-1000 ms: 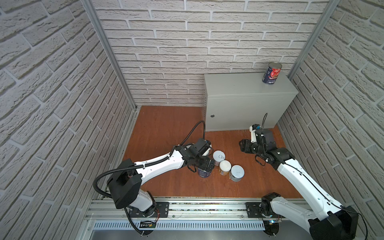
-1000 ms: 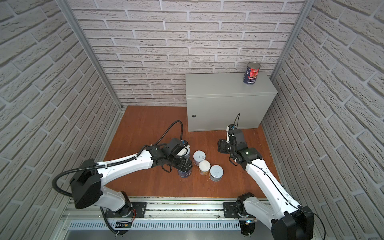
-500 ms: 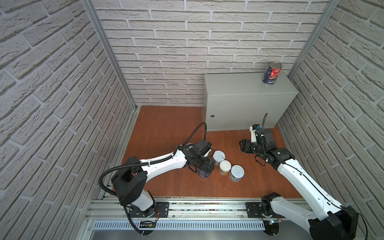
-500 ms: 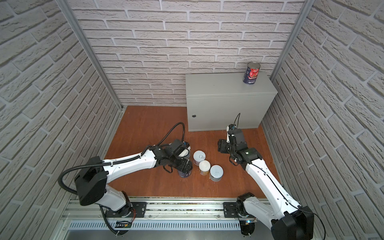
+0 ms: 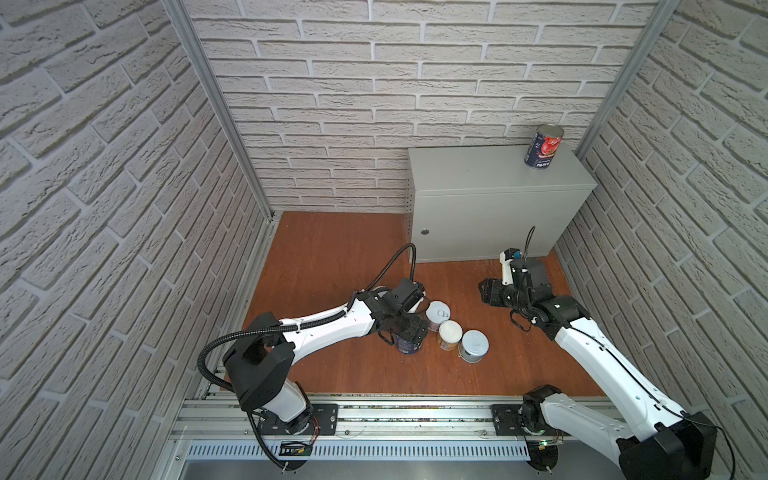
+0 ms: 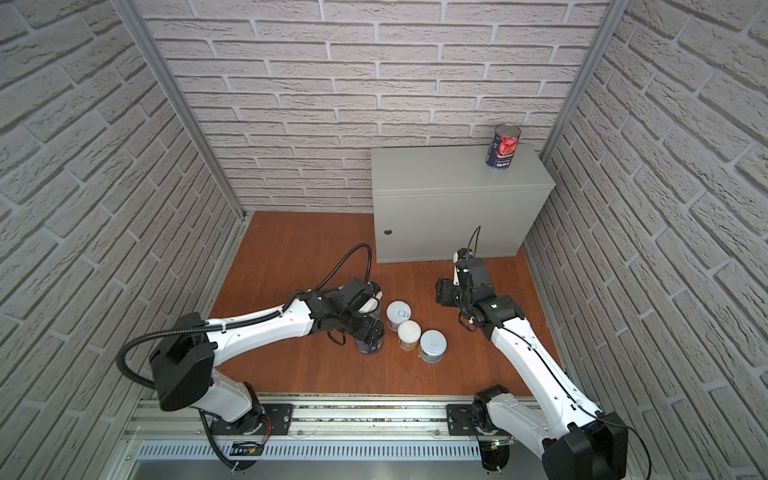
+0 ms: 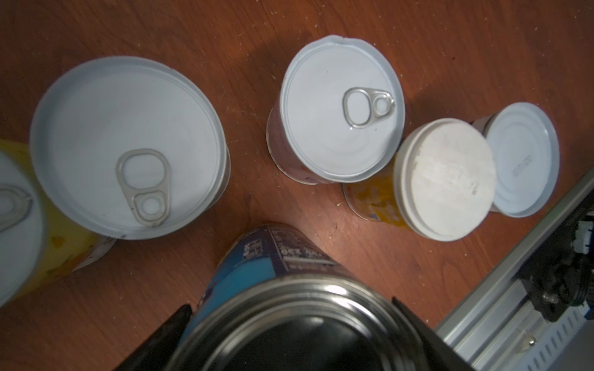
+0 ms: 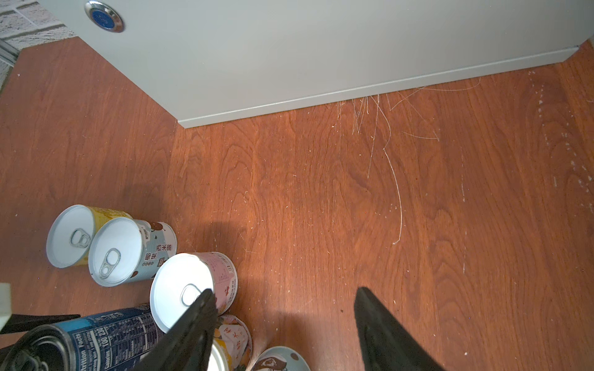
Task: Place and organize the canned foods onto the counter
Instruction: 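Close the left gripper on the Progresso can while the right gripper hovers nearby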
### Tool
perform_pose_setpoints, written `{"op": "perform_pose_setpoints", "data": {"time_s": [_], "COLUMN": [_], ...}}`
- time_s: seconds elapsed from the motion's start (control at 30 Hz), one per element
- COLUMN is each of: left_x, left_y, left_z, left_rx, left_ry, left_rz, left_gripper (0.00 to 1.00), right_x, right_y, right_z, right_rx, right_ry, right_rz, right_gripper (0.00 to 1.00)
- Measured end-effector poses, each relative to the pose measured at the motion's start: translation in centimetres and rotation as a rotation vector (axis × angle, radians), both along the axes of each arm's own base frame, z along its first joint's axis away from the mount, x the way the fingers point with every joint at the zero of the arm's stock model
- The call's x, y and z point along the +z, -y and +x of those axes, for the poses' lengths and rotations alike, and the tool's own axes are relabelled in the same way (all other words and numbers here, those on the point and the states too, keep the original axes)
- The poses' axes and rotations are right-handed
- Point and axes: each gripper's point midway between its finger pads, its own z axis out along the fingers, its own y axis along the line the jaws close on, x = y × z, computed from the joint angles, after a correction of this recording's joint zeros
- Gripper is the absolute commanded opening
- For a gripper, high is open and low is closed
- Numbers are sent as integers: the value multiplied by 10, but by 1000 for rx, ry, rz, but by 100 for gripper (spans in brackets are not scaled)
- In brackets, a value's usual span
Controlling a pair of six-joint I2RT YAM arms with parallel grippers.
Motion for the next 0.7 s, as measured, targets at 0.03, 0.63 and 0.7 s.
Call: {"op": "perform_pose_setpoints", "data": {"time_s": [0.03, 0.63, 0.7], "left_x": [0, 3, 3], "left_y": [0, 10, 10], "left_z": [0, 26, 28], "left_rx": [-1, -1, -3], "left_ry": [1, 31, 28], "left_rz": [1, -18, -23], "left_gripper": [48, 33, 33], "right_x": [0, 22, 24], "right_y": [0, -20, -22], "right_z": [0, -23, -24], "right_rx": [0, 143, 160], "right_ry": [-1, 41, 45], "right_rz": [1, 77, 82], "right_gripper": [69, 86, 96]}}
